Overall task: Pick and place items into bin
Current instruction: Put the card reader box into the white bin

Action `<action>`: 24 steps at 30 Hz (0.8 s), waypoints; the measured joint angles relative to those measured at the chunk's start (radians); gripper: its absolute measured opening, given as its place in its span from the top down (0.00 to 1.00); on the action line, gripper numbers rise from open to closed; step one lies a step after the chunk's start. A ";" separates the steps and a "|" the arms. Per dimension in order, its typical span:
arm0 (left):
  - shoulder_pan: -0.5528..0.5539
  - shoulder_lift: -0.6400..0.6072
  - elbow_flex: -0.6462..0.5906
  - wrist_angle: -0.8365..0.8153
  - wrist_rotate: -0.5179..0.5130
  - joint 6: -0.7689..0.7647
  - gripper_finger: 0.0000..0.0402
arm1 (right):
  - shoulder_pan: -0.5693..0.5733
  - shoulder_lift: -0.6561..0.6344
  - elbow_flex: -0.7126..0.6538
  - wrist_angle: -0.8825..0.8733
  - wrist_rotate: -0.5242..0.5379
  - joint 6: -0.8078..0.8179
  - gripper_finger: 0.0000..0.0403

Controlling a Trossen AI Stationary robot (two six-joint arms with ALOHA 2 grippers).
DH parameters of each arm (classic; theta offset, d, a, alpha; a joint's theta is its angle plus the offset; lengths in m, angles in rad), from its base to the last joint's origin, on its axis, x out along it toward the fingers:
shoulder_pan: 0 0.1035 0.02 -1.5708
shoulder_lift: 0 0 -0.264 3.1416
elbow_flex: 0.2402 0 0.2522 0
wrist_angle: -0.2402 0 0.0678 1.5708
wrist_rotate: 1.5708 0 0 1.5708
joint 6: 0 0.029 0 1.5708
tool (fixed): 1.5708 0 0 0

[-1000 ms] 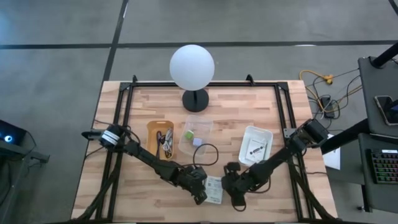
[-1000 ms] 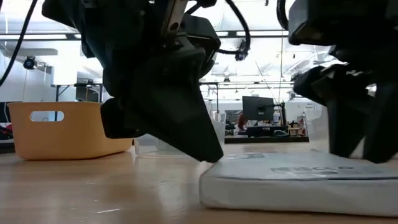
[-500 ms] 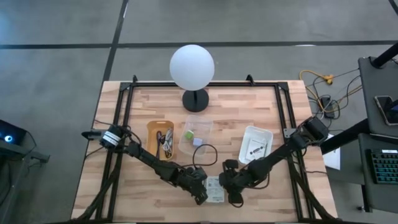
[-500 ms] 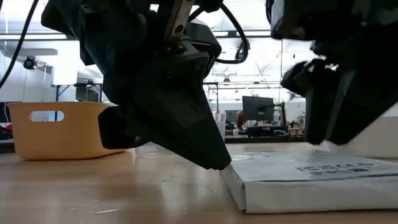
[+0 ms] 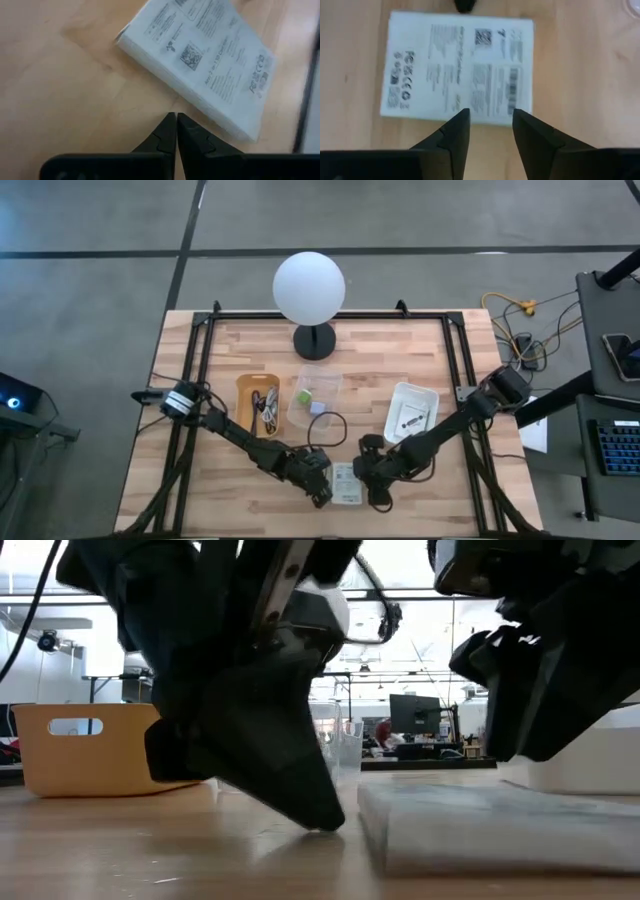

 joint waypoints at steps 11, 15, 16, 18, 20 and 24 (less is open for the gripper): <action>0.000 -0.007 0.003 0.016 -0.064 -0.008 1.00 | 0.032 -0.087 -0.022 -0.205 0.053 -0.023 0.62; 0.002 -0.015 0.041 0.030 -0.085 0.028 1.00 | 0.029 -0.068 -0.069 -0.172 0.016 0.003 0.62; 0.001 -0.016 0.046 0.037 -0.086 0.028 1.00 | 0.029 -0.067 -0.083 -0.177 0.010 0.016 0.62; 0.000 -0.013 0.047 0.034 -0.096 0.029 1.00 | 0.029 -0.067 -0.105 -0.149 -0.005 0.042 0.62; 0.000 -0.011 0.047 0.032 -0.096 0.029 1.00 | 0.029 -0.071 -0.124 -0.123 -0.008 0.048 0.62; 0.002 -0.011 0.043 0.087 -0.097 0.033 1.00 | 0.029 -0.071 -0.129 -0.099 -0.020 0.041 0.62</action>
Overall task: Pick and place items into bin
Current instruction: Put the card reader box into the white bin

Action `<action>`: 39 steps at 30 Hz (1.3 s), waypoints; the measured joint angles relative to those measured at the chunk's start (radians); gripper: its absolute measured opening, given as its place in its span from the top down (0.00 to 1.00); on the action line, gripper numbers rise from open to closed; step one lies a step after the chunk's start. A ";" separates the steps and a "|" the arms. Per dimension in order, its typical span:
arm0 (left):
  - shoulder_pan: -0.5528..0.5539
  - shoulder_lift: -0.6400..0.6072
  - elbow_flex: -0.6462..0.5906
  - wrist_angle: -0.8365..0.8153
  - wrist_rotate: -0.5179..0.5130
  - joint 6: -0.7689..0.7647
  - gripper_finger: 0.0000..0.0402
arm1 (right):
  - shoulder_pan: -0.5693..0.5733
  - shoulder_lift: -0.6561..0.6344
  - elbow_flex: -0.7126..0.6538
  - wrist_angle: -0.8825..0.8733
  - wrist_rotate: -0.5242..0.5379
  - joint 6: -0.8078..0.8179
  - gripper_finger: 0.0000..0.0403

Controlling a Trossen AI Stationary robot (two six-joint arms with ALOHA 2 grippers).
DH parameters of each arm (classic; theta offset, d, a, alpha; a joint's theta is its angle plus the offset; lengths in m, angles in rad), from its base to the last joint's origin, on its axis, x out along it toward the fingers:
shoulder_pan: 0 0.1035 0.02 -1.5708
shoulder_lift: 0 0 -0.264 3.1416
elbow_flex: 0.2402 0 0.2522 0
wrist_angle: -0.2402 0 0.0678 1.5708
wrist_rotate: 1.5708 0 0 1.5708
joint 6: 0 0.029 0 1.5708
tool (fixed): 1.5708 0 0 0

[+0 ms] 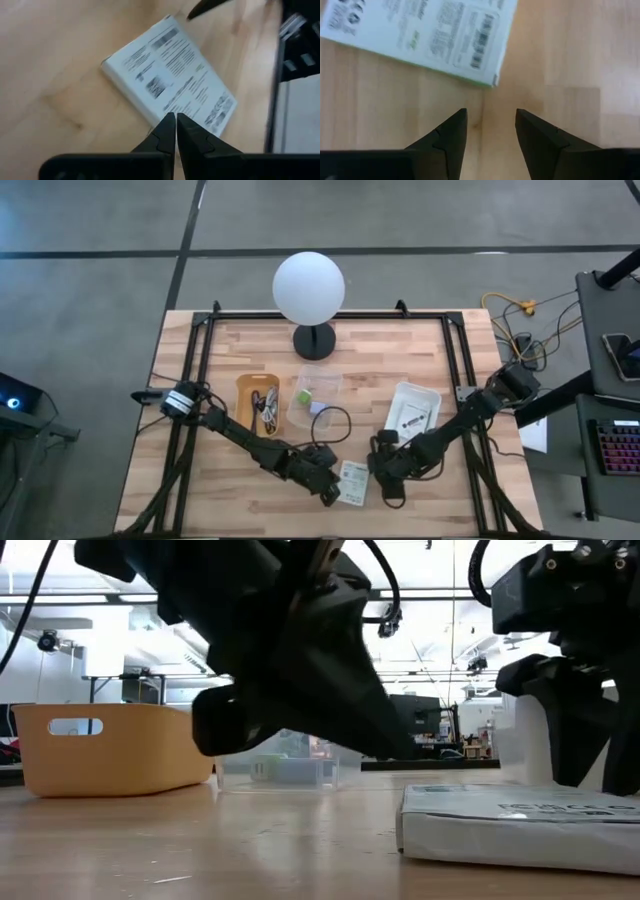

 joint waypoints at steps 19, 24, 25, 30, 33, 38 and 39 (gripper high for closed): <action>0.007 0.048 -0.018 0.049 0.050 -0.005 1.00 | 0.000 -0.012 0.059 0.026 -0.005 -0.017 0.61; 0.001 0.046 -0.035 0.053 0.050 -0.025 1.00 | 0.006 -0.013 0.068 0.025 -0.026 -0.053 0.61; -0.002 0.046 -0.038 0.053 0.049 -0.031 1.00 | 0.008 -0.013 0.070 0.026 -0.026 -0.064 0.61; -0.006 0.046 -0.040 0.043 0.046 -0.031 1.00 | 0.020 -0.013 0.074 0.027 0.011 -0.217 0.61; -0.006 0.046 -0.041 0.038 0.049 -0.031 1.00 | 0.024 -0.013 0.074 0.030 0.113 -0.403 0.61; -0.006 0.046 -0.042 0.038 0.052 -0.030 1.00 | 0.020 -0.004 0.074 0.067 0.186 -0.658 0.61; -0.006 0.047 -0.042 0.038 0.052 -0.031 1.00 | 0.019 -0.004 0.071 0.078 0.187 -0.690 0.61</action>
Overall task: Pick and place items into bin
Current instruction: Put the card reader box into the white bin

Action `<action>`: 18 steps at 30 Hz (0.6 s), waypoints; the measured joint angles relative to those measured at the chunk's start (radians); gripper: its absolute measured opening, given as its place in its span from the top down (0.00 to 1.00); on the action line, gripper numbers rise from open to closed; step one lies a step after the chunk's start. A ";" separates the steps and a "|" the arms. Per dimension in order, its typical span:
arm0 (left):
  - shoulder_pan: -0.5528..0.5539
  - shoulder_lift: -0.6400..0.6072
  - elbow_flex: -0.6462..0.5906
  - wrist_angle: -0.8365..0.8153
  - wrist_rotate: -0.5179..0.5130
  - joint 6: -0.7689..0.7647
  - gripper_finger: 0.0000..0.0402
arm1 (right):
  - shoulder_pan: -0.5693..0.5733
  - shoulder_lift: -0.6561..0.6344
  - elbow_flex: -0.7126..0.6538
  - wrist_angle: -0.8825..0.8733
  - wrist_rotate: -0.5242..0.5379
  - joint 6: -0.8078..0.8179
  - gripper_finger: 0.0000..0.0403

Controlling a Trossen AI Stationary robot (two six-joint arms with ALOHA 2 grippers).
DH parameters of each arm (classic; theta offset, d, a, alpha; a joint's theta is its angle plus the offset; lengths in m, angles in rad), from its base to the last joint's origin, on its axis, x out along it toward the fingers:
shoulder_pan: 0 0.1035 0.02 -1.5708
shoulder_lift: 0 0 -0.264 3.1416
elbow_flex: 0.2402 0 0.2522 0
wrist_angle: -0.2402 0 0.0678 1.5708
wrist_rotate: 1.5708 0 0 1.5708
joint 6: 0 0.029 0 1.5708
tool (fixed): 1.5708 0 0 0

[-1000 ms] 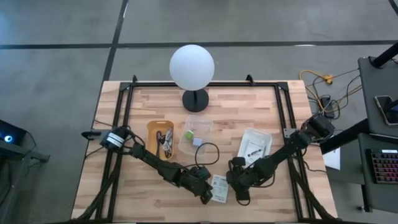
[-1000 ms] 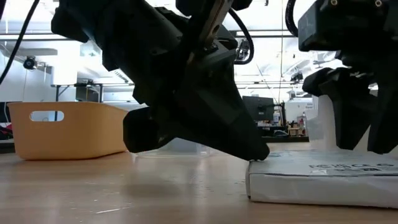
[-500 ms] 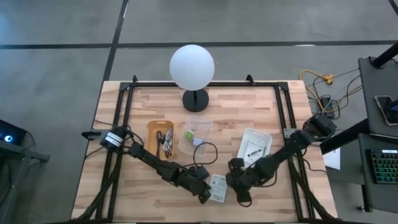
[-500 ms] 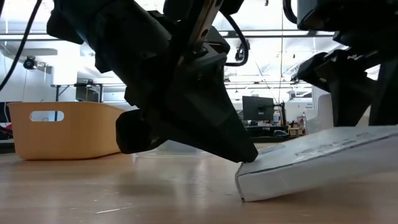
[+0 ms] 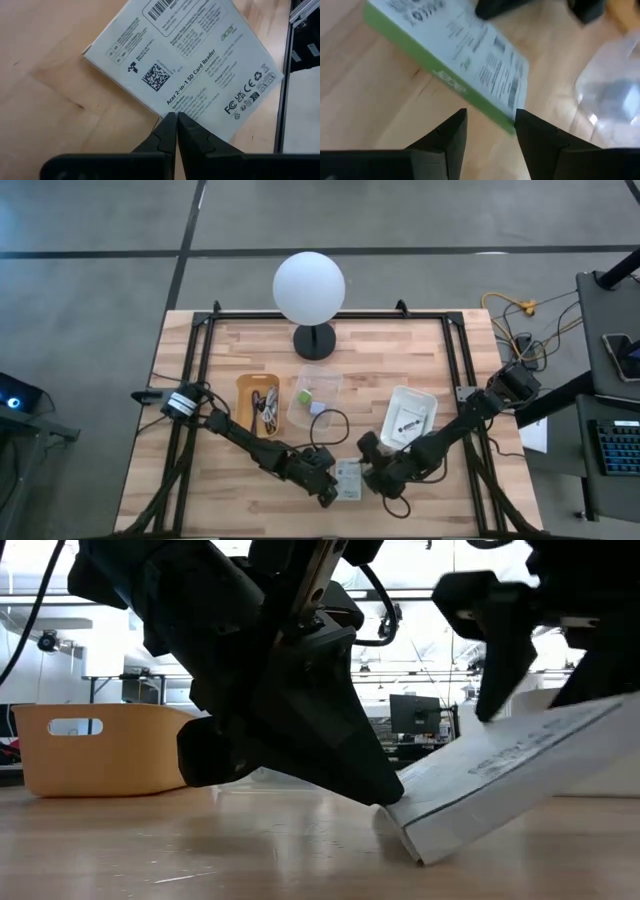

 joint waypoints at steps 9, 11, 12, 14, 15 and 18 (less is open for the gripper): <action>0.000 0.006 -0.005 -0.002 0.011 0.002 1.00 | -0.002 0.018 0.000 0.212 0.025 -0.207 0.61; 0.001 0.006 -0.005 -0.002 0.010 0.001 1.00 | -0.003 0.030 0.004 0.230 0.024 -0.230 0.61; 0.001 0.006 -0.005 -0.002 0.011 0.001 1.00 | -0.003 0.034 0.007 0.232 0.023 -0.241 0.61; 0.001 0.006 -0.005 -0.001 0.010 0.001 1.00 | -0.002 0.039 0.006 0.225 0.016 -0.255 0.61; 0.001 0.006 -0.005 -0.001 0.008 0.001 1.00 | -0.003 0.042 0.006 0.225 0.006 -0.256 0.61; 0.001 0.006 -0.005 0.001 0.005 0.000 1.00 | -0.003 0.048 0.006 0.207 -0.022 -0.256 0.62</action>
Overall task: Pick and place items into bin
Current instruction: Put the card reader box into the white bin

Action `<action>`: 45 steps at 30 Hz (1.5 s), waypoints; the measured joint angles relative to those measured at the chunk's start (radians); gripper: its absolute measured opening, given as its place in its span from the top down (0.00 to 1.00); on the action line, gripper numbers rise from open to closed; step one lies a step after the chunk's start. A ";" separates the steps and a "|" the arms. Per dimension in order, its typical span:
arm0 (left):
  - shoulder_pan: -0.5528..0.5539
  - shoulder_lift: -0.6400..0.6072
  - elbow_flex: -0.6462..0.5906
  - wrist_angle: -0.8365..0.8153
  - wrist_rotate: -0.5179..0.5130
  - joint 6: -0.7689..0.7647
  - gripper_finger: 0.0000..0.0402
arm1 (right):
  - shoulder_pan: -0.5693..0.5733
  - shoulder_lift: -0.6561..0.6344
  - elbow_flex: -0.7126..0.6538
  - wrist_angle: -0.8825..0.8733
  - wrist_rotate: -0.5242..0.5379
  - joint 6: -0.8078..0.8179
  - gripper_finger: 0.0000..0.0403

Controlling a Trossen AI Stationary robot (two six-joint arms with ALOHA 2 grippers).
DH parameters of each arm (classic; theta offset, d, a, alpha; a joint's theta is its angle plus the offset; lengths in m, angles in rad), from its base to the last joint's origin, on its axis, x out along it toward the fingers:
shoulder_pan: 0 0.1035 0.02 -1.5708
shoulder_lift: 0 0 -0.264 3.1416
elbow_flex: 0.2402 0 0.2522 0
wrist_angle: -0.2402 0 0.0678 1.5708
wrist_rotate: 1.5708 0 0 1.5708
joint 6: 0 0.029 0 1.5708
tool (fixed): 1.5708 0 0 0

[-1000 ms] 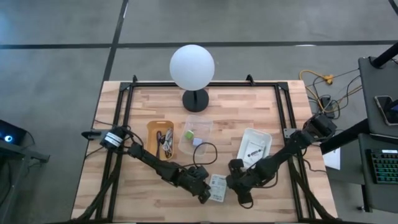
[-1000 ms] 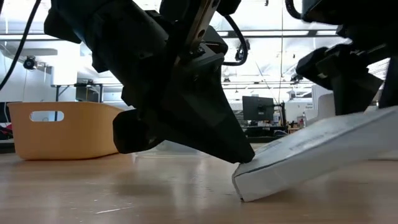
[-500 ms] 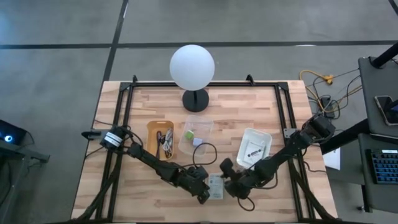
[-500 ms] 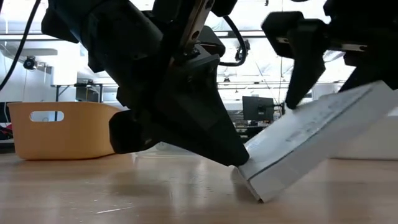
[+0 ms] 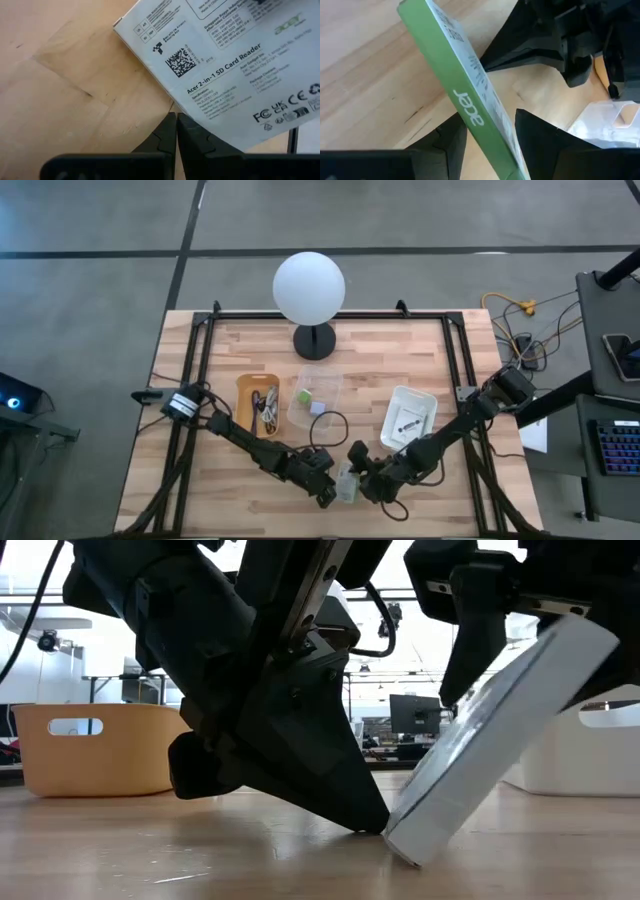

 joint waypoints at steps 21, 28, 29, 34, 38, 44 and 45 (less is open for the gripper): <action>0.000 -0.173 0.071 -0.144 -0.450 0.337 1.00 | -0.024 -0.219 0.061 -0.410 0.043 0.823 0.94; 0.040 -0.287 0.080 -0.257 -0.586 0.464 1.00 | -0.053 -0.452 0.053 -0.825 0.116 1.752 0.93; 0.049 -0.296 0.080 -0.270 -0.585 0.477 1.00 | -0.050 -0.474 0.050 -0.907 0.110 1.874 0.92; 0.088 -0.323 0.079 -0.286 -0.589 0.544 1.00 | -0.036 -0.589 0.036 -1.114 0.064 2.273 0.87; 0.111 -0.326 0.077 -0.292 -0.580 0.555 1.00 | -0.019 -0.655 -0.007 -1.032 0.046 2.436 0.87; 0.145 -0.328 0.077 -0.300 -0.551 0.562 1.00 | -0.023 -0.638 -0.102 -0.918 0.029 2.623 0.87; 0.153 -0.330 0.076 -0.308 -0.524 0.573 1.00 | -0.025 -0.633 -0.114 -0.898 0.007 2.636 0.87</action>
